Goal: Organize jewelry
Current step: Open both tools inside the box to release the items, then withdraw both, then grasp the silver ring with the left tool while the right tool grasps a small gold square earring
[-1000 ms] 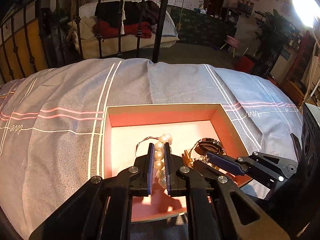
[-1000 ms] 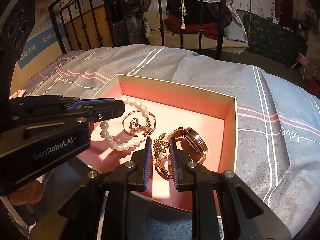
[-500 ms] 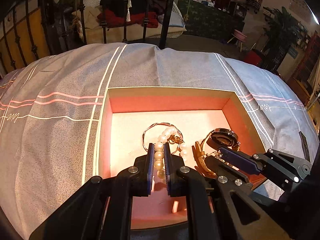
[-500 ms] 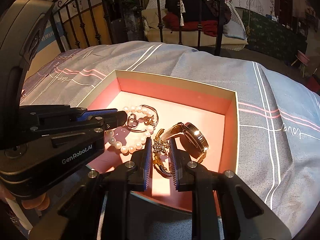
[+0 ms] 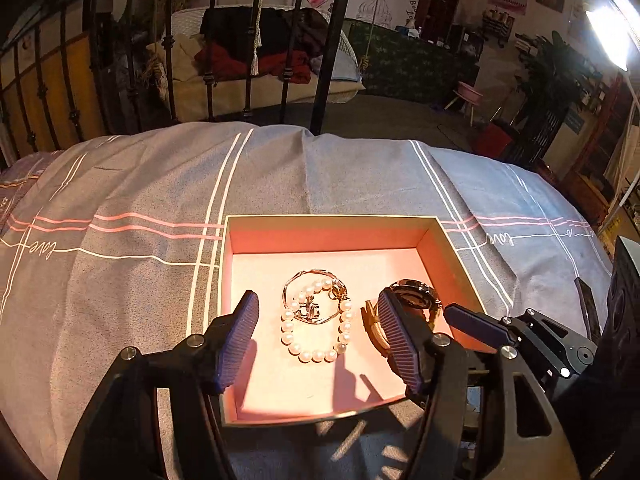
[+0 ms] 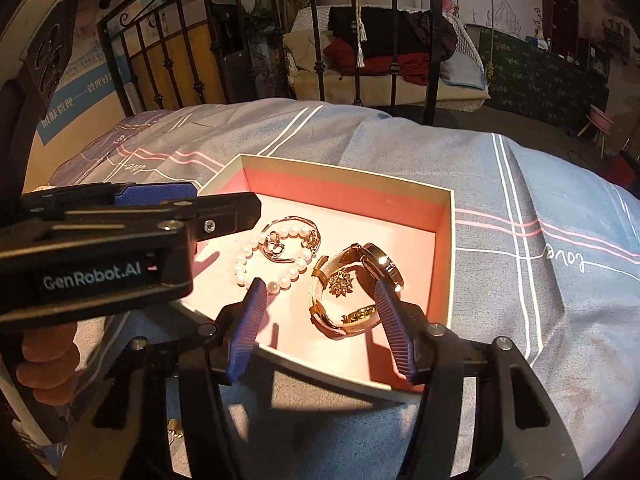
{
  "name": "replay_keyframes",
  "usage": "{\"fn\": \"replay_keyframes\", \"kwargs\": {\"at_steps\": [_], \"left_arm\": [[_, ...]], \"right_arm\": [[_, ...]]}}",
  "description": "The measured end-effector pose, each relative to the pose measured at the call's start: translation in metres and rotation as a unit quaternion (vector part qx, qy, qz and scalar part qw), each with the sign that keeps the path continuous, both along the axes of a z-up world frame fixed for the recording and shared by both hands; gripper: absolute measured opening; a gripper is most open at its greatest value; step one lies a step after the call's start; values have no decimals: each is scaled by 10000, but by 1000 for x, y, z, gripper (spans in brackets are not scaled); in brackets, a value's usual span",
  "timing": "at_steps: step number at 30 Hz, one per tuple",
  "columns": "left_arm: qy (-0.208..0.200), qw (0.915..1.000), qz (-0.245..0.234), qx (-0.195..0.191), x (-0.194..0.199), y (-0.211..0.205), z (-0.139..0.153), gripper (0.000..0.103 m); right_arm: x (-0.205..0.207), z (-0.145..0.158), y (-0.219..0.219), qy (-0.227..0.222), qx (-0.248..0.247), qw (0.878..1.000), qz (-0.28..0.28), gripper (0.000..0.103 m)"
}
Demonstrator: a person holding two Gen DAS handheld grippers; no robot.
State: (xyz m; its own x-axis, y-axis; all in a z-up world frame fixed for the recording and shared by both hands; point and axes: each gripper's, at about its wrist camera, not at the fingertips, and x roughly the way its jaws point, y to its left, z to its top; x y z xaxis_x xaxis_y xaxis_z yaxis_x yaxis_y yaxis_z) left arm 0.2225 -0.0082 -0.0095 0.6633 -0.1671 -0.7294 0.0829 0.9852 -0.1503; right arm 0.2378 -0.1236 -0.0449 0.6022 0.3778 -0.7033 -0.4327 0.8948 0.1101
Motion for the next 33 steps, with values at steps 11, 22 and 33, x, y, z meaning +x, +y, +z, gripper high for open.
{"fn": "replay_keyframes", "kwargs": {"at_steps": [11,22,33], "left_arm": [[203,9990,-378,-132,-121,3,-36,66],[200,9957,-584,695,-140,-22,-63,61],[131,9948,-592,823,-135,-31,-68,49]], "right_arm": [[-103,-9,-70,78,760,9955,-553,57],[-129,-37,-65,233,390,9985,-302,49],[-128,-39,-62,189,363,9986,-334,49]]}}
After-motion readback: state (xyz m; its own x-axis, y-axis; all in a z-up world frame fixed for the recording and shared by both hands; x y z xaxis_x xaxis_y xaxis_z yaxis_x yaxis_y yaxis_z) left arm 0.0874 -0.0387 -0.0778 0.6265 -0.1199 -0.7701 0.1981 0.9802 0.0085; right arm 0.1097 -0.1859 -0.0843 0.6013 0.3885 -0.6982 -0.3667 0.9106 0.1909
